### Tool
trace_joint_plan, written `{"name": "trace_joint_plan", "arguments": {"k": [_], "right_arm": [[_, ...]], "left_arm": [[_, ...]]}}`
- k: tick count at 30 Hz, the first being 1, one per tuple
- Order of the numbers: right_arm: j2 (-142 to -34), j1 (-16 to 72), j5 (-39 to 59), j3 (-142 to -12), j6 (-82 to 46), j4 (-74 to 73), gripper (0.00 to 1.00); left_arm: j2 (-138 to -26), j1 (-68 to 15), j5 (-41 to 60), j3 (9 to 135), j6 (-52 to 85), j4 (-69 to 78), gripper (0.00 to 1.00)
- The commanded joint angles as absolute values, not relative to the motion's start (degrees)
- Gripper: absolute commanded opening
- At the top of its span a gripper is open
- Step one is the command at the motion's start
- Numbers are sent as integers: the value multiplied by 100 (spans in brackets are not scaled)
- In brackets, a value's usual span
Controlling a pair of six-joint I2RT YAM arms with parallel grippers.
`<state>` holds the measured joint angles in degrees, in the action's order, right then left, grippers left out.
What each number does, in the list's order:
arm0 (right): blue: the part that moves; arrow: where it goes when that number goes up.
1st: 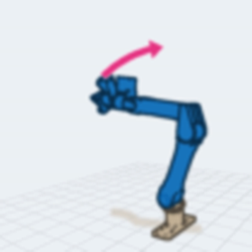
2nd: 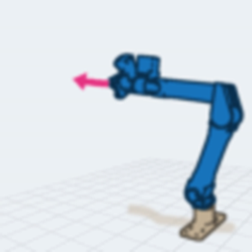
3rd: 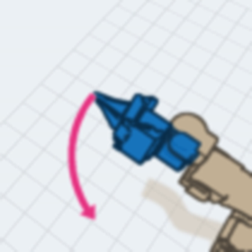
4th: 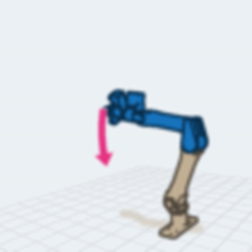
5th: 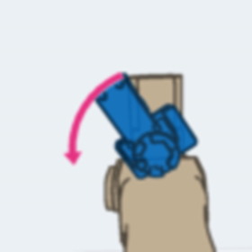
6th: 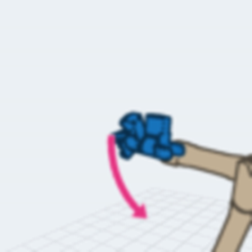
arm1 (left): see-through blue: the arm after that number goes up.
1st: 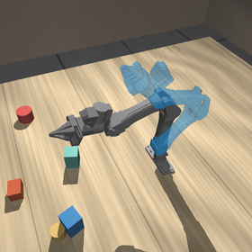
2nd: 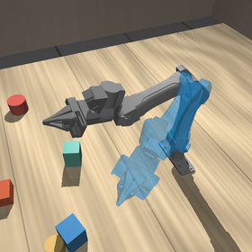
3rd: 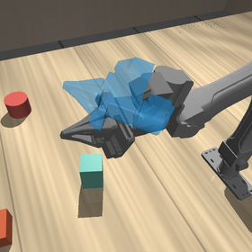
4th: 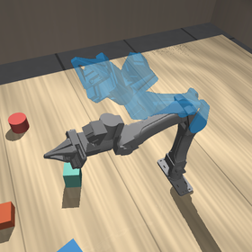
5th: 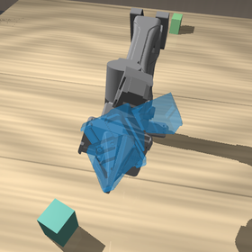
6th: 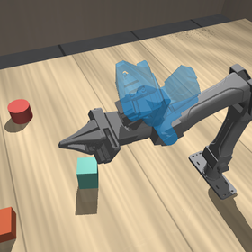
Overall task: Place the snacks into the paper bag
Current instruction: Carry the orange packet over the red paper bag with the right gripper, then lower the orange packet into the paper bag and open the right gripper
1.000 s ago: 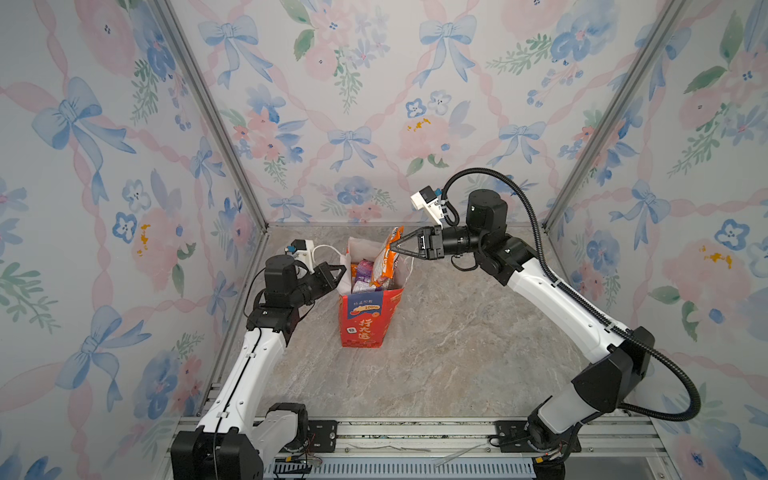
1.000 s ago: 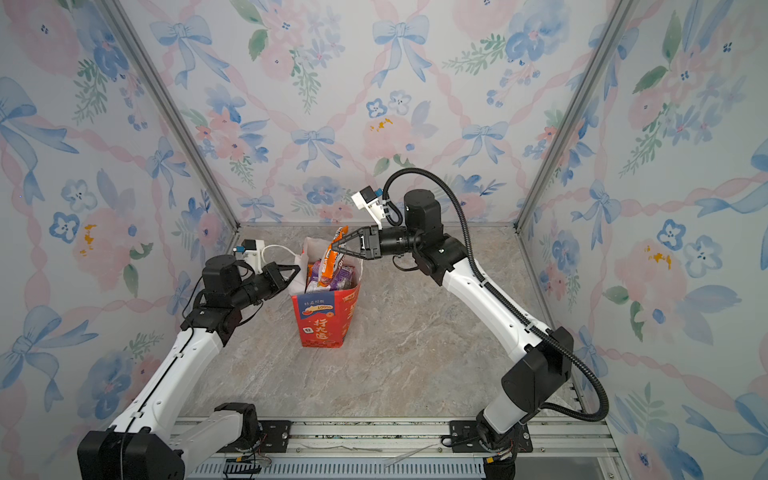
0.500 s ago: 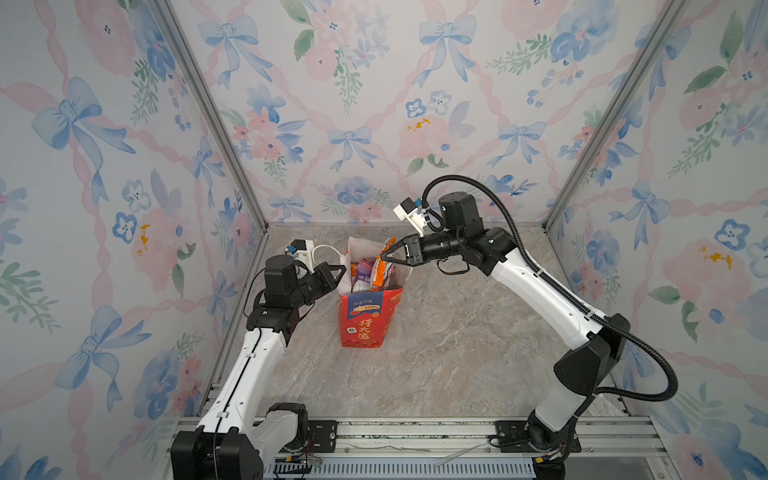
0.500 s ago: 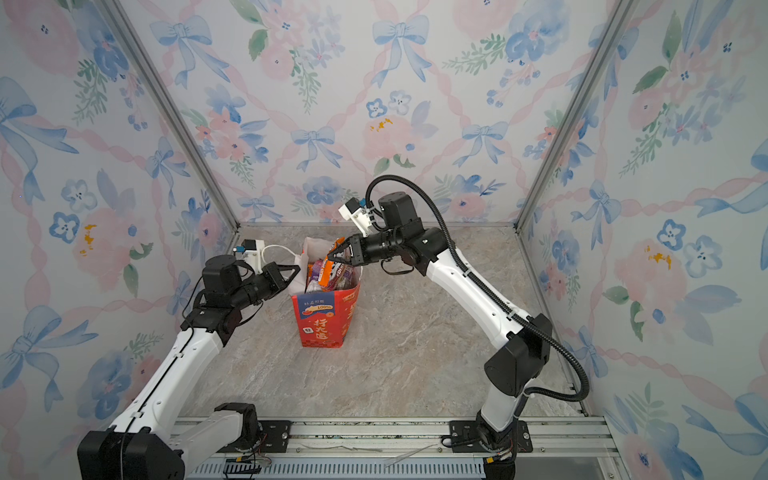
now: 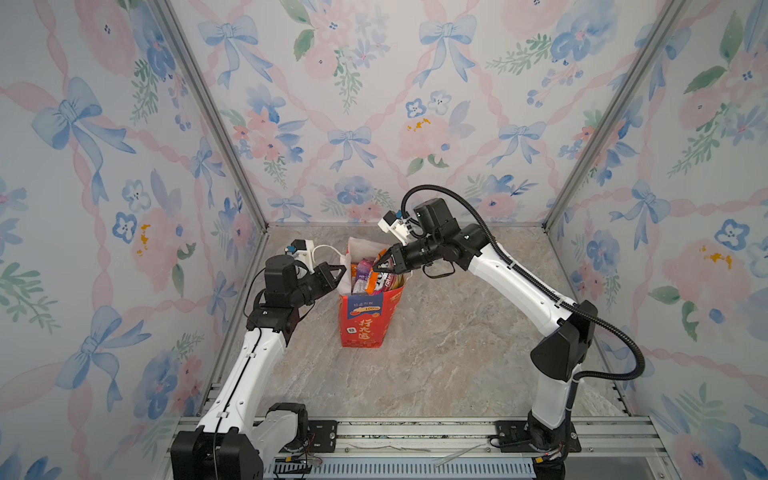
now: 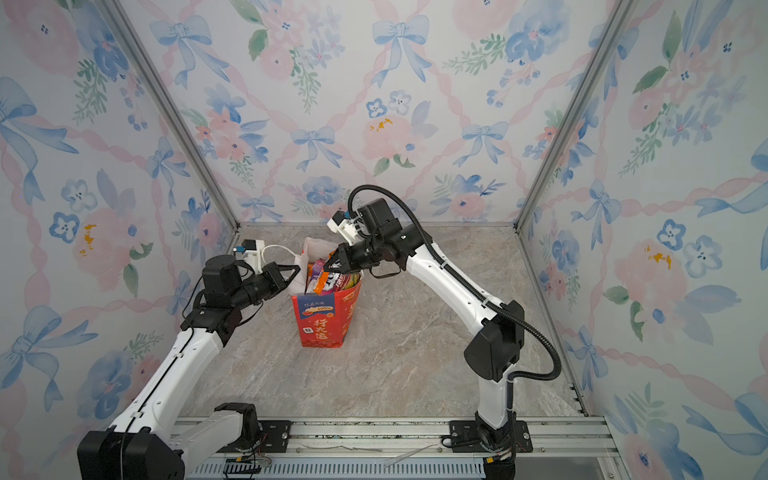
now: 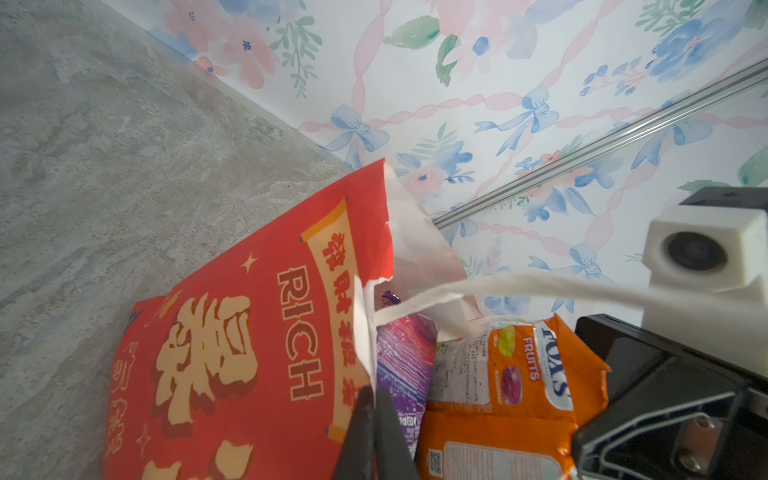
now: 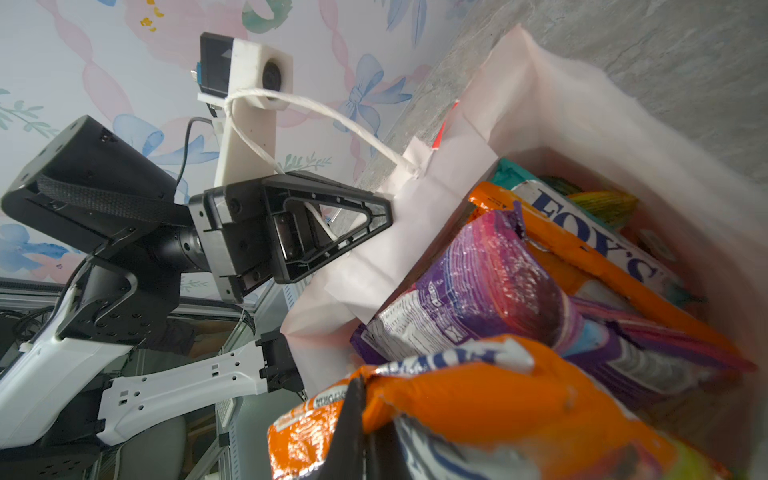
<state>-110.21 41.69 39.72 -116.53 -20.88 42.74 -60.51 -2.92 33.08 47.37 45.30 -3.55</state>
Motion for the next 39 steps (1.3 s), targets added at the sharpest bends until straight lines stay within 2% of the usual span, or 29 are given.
{"name": "trace_joint_plan", "arguments": {"k": [1, 13, 25, 39], "right_arm": [[-11300, 4394, 3843, -12164, -1770, 4763, 0], [-12046, 4771, 3674, -13132, -1576, 5396, 0], [-12388, 4873, 3152, -13464, -1437, 5924, 1], [-12661, 4884, 3088, -13702, -1485, 5907, 3]], "left_arm": [[-5923, -282, 3454, 4693, 4476, -307, 0], [-5766, -268, 3467, 4693, 4535, -307, 0], [-5735, -264, 3454, 4693, 4510, -366, 0], [-5696, -237, 3472, 4658, 4482, -360, 0]]}}
